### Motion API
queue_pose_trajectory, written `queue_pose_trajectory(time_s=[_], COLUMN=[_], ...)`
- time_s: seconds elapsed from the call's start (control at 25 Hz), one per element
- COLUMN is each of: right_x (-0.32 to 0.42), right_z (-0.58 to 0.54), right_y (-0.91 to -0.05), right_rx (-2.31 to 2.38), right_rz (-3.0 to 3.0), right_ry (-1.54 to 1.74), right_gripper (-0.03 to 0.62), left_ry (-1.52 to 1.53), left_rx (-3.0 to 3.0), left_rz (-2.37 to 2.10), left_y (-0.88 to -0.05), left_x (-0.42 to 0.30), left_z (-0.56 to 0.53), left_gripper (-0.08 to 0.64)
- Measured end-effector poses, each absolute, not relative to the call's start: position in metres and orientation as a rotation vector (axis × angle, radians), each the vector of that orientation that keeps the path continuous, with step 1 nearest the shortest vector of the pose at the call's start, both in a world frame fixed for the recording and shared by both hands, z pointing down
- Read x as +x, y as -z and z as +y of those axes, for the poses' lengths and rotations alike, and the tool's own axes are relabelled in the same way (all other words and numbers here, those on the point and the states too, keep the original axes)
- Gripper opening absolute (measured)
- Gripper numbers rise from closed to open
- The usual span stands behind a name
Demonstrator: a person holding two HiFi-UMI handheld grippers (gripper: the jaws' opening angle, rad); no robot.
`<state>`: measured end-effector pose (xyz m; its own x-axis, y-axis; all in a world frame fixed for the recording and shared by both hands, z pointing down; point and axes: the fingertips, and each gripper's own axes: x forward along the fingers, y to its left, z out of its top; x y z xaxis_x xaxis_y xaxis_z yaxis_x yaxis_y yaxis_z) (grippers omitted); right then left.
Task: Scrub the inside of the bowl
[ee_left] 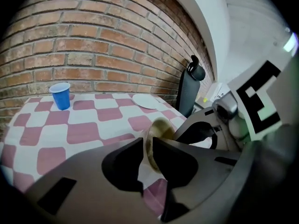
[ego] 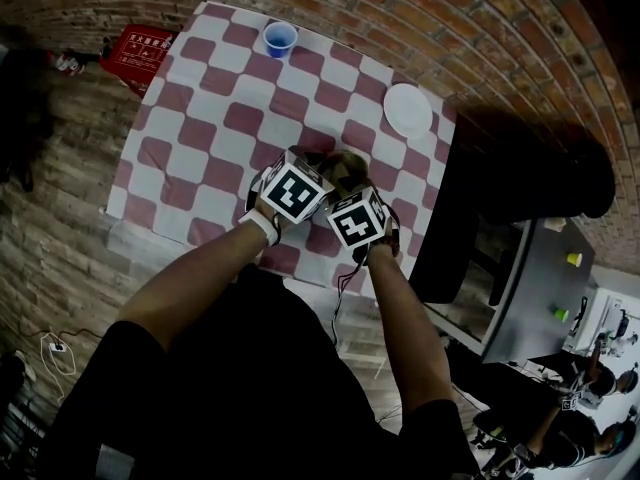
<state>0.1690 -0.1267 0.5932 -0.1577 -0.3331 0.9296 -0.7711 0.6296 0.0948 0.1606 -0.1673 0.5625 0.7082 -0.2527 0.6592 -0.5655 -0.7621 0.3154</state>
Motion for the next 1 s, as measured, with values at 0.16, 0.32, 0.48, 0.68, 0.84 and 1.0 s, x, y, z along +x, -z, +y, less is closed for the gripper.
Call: queue_pose_trajectory(time_s=[0.16, 0.32, 0.48, 0.68, 0.84, 1.0], right_x=[0.173, 0.179, 0.19, 0.2, 0.2, 0.185], right_z=[-0.132, -0.13, -0.127, -0.133, -0.131, -0.124], right_y=[-0.591, -0.592, -0.588, -0.584, -0.585, -0.593], right_rx=[1.014, 1.018, 0.92, 0.819, 0.783, 0.881], right_rz=[-1.813, -1.795, -1.671, -1.504, -1.47, -1.619], right_ry=[-0.708, -0.698, -0.355, 0.013, 0.065, -0.234], right_gripper=[0.103, 0.103, 0.103, 0.104, 0.103, 0.103], left_ry=[-0.794, -0.793, -0.788, -0.806, -0.813, -0.779], left_rx=[2.341, 2.21, 2.206, 2.253, 2.34, 2.389], left_rz=[-0.668, -0.631, -0.631, -0.634, -0.632, -0.602], left_y=[-0.568, -0.588, -0.592, -0.587, -0.569, -0.558], left_x=[0.151, 0.145, 0.147, 0.15, 0.154, 0.159], left_z=[-0.165, -0.156, -0.158, -0.165, -0.172, -0.169], left_gripper=[0.146, 0.144, 0.144, 0.064, 0.041, 0.04])
